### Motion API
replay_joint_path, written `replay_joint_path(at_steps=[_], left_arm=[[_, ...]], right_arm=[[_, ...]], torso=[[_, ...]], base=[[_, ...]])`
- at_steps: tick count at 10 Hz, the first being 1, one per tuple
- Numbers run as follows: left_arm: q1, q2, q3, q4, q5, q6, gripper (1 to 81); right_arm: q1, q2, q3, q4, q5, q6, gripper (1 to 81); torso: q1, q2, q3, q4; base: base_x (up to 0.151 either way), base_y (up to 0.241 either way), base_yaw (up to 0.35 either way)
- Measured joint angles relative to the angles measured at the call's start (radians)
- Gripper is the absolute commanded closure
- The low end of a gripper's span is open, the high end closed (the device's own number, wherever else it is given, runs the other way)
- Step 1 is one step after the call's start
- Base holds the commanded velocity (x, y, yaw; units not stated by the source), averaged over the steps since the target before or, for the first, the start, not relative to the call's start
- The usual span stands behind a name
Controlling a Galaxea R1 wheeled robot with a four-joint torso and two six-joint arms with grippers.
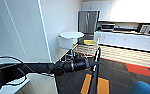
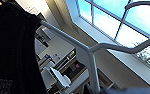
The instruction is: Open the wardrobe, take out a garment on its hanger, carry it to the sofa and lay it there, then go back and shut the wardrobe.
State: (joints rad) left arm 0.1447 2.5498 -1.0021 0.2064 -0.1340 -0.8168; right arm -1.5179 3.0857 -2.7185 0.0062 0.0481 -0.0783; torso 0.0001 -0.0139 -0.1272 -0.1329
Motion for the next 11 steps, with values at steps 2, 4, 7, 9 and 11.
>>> replay_joint_path(at_steps=[2, 4, 7, 9, 11], left_arm=[[0.000, 0.007, -0.001, 0.000, 0.000, 0.000, 81.1], [0.000, 0.008, -0.005, 0.000, 0.000, 0.000, 81.1], [0.000, 0.010, -0.005, 0.000, 0.000, 0.000, 81.1], [0.000, 0.010, -0.006, 0.001, 0.000, 0.000, 81.1], [0.000, 0.010, -0.006, 0.004, 0.000, 0.000, 81.1]], right_arm=[[0.000, 0.000, 0.000, 0.000, 0.001, 0.000, 1.0], [-0.001, 0.000, 0.000, 0.000, 0.003, 0.000, 1.0], [0.000, 0.000, 0.000, 0.000, 0.003, 0.000, 1.0], [-0.001, 0.000, 0.000, 0.000, 0.004, 0.000, 1.0], [0.000, 0.000, 0.000, 0.000, 0.004, 0.000, 1.0]], torso=[[0.000, 0.000, 0.000, 0.000], [0.000, 0.000, 0.000, 0.000], [0.000, 0.000, 0.000, 0.000], [0.000, 0.000, 0.000, 0.000], [0.000, 0.000, 0.000, 0.000]], base=[[0.000, 0.000, -0.155], [0.000, 0.000, -0.155], [0.000, 0.000, -0.155], [0.000, 0.000, -0.155], [0.000, 0.000, -0.155]])
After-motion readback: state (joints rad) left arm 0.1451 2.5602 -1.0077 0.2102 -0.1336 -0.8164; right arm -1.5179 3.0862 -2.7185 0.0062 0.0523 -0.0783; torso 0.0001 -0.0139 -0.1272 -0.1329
